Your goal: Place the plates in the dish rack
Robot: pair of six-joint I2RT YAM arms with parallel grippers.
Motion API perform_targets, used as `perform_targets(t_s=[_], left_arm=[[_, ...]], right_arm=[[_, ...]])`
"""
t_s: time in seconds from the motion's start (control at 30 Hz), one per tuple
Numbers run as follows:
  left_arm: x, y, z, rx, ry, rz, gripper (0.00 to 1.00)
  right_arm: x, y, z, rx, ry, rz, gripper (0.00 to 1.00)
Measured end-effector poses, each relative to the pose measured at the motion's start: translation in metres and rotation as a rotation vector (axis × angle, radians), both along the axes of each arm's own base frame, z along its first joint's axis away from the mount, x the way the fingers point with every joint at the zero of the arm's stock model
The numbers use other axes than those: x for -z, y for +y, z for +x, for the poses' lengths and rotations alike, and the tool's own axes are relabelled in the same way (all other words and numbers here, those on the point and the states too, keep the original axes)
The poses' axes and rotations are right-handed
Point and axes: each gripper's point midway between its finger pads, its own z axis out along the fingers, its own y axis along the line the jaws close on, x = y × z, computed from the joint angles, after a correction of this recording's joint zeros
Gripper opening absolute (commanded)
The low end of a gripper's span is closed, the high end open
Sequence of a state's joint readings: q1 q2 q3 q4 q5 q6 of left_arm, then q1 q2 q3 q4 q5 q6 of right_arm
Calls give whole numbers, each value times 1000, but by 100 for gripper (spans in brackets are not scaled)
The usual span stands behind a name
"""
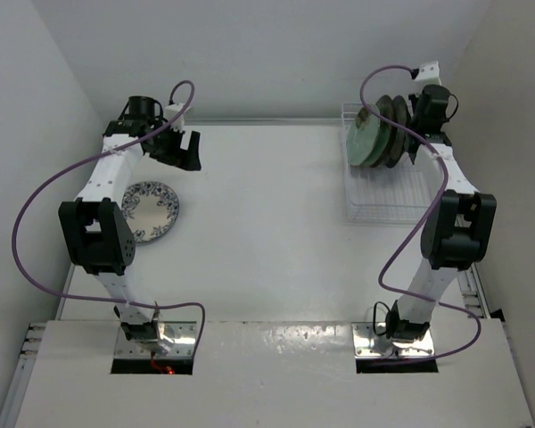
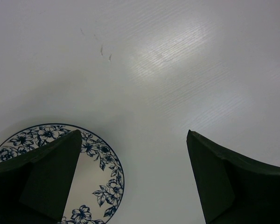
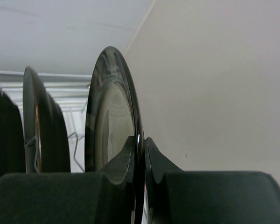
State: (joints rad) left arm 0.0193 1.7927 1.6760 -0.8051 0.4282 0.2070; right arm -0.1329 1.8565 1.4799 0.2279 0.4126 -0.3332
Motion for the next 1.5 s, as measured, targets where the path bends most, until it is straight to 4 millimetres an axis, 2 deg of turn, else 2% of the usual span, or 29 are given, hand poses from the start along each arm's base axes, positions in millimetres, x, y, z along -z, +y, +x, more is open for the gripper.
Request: perform_targets(t_s=[0.2,0.37,0.5,0.87,1.3,1.4,1.43,1.47,1.5], left_arm=[[0,0,0,2,-1,1,100],[0,0,0,1,-1,2,100],[0,0,0,1,-1,2,100],[0,0,0,5,-3,4,100],[0,1,0,11,-7,11,100],[0,1,0,11,-7,11,100],[0,1,0,11,-7,12,100],[0,1,0,10,-7,12,100],[0,1,0,11,-6,12,100]], right_arm=[[-16,-2,3,4,-57,-23,0],[-17,1,-3,0,-74,2,0],[-8,7,-11,-1,-71,33,0],[21,23,-12,-52,-35,88,0],[42,21,-18,-60,23,46,0],[49,23,-18,-60,28,49,15],[53,23,-18,-56,32,54,27],[55,22,-17,-47,22,56,49],[54,20,-16,-36,5,57,54]])
